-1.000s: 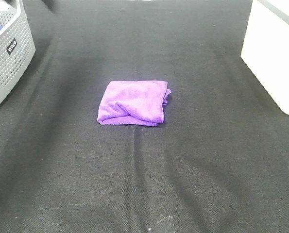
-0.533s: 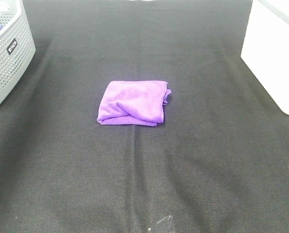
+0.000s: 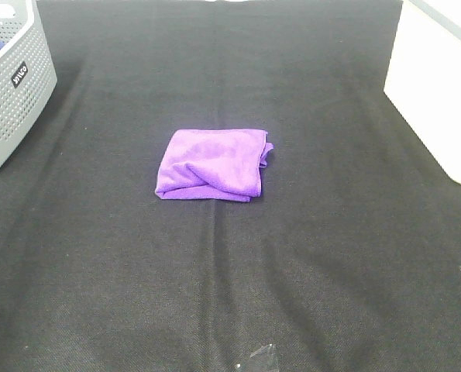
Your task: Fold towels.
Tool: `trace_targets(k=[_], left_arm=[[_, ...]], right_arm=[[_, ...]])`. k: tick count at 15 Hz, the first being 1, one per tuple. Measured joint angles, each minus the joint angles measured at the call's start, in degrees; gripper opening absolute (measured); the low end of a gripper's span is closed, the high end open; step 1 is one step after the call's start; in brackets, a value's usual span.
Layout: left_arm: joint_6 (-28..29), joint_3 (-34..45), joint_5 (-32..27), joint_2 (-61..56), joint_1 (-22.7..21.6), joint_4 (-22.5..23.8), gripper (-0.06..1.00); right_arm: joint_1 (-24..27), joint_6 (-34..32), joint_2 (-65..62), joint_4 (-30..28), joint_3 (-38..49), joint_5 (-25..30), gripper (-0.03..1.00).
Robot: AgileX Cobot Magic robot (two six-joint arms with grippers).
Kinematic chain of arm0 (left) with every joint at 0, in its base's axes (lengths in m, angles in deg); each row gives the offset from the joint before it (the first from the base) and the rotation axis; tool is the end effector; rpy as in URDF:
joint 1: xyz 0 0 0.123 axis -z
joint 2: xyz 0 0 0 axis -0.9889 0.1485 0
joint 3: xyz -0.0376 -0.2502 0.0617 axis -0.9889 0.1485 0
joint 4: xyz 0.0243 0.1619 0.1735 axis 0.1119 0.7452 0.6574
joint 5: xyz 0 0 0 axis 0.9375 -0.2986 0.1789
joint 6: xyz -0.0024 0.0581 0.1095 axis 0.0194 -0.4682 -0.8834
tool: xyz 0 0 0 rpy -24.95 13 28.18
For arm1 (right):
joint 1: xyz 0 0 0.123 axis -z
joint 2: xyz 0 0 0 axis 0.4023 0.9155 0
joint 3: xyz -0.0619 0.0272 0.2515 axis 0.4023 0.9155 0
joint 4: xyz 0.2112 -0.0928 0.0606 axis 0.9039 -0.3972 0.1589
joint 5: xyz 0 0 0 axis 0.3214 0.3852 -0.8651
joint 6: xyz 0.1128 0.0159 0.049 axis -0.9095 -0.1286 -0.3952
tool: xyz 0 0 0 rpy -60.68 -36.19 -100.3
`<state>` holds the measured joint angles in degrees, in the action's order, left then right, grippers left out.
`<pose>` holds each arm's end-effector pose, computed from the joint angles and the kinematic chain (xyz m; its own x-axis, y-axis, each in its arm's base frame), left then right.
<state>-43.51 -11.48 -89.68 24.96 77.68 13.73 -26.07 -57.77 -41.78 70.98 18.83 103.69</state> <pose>0.0909 0.0060 0.3364 -0.6460 0.0384 -0.7624 -0.0136 0.9980 0.0618 0.0666 0.0226 0.3361 -0.6168 -0.0001 -0.7872 -0.1510 0.9814 0.1182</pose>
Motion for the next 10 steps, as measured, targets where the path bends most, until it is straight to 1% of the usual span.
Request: trace_targets(k=[3, 6, 8, 10], left_arm=[[1.6, 10.4, -0.9, -16.5, 0.0, 0.0, 0.83], [1.8, 16.5, -2.1, -28.1, 0.0, 0.0, 0.83], [1.8, 19.1, -2.6, -30.4, 0.0, -0.5, 0.83], [1.8, 20.5, -2.1, -30.4, 0.0, -1.8, 0.83]], right_arm=[[0.0, 0.4, -11.3, -1.8, 7.3, 0.0, 0.78], [0.0, 1.4, -20.5, -2.1, 14.2, 0.0, 0.78], [0.0, 3.0, -24.8, -2.9, 18.4, -0.2, 0.78], [0.0, 3.3, -24.9, -4.4, 22.2, -2.2, 0.78]])
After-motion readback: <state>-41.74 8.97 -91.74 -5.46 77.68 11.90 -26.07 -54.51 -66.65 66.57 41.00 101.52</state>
